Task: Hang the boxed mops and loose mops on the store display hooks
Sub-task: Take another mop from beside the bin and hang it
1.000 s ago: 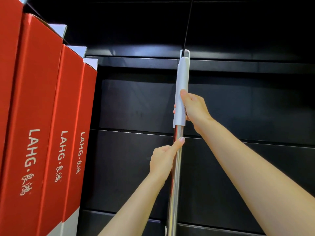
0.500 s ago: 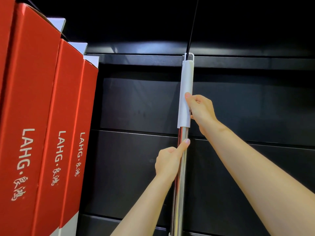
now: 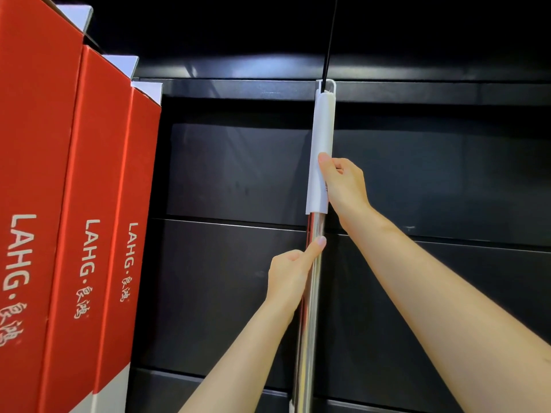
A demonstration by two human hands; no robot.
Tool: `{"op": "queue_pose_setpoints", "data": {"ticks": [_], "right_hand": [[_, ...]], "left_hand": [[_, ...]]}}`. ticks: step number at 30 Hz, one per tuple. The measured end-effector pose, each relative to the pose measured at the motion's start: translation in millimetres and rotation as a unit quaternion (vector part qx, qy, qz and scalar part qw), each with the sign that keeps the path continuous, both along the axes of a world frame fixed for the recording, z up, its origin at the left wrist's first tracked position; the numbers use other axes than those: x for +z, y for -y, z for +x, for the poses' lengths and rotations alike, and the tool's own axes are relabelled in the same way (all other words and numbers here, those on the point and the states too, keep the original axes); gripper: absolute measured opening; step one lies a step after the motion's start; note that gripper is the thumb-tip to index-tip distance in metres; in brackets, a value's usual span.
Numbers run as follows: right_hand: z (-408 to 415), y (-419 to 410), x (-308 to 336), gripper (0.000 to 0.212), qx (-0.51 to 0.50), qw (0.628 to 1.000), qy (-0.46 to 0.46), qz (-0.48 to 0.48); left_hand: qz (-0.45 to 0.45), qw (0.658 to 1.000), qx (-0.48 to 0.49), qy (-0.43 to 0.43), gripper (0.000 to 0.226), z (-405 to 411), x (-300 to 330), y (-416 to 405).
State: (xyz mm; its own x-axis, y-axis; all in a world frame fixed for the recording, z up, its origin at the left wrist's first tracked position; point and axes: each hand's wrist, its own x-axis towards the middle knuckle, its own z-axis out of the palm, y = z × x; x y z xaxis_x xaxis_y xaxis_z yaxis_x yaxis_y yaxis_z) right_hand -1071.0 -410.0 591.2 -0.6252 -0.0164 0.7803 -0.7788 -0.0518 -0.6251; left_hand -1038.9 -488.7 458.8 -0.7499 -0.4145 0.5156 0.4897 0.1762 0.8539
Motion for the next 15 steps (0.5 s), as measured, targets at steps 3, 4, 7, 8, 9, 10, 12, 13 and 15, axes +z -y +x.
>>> {"op": "queue_pose_setpoints", "data": {"ticks": [3, 4, 7, 8, 9, 10, 12, 13, 15], "right_hand": [[3, -1, 0, 0.027, 0.002, 1.000, 0.005, 0.002], [5, -2, -2, 0.026, 0.008, 1.000, 0.009, 0.004], [11, -5, -21, 0.034, 0.032, 0.998, 0.034, 0.039], [12, -7, -33, 0.037, 0.042, 0.997, 0.043, 0.052], [12, -9, -47, 0.039, 0.052, 0.995, 0.053, 0.063], [12, -12, -62, 0.041, 0.062, 0.993, 0.066, 0.073], [11, -18, -94, 0.045, 0.088, 0.987, 0.099, 0.087], [10, -22, -108, 0.047, 0.102, 0.984, 0.114, 0.093], [11, -28, -135, 0.046, 0.122, 0.979, 0.131, 0.103]], "left_hand": [[-0.002, 1.000, -0.014, -0.017, 0.046, 3, -12, 1], [-0.001, 1.000, -0.020, -0.019, 0.040, 5, -17, 1], [0.003, 0.999, -0.033, -0.013, 0.022, 13, -34, 1], [0.006, 0.999, -0.036, -0.008, 0.019, 16, -40, 2], [0.007, 0.999, -0.037, -0.002, 0.017, 20, -45, 4], [0.006, 0.999, -0.037, 0.004, 0.017, 23, -52, 5], [0.001, 0.999, -0.031, 0.014, 0.028, 28, -65, 7], [-0.003, 1.000, -0.024, 0.021, 0.035, 30, -70, 8], [-0.018, 0.999, -0.010, 0.038, 0.050, 32, -82, 11]]}}
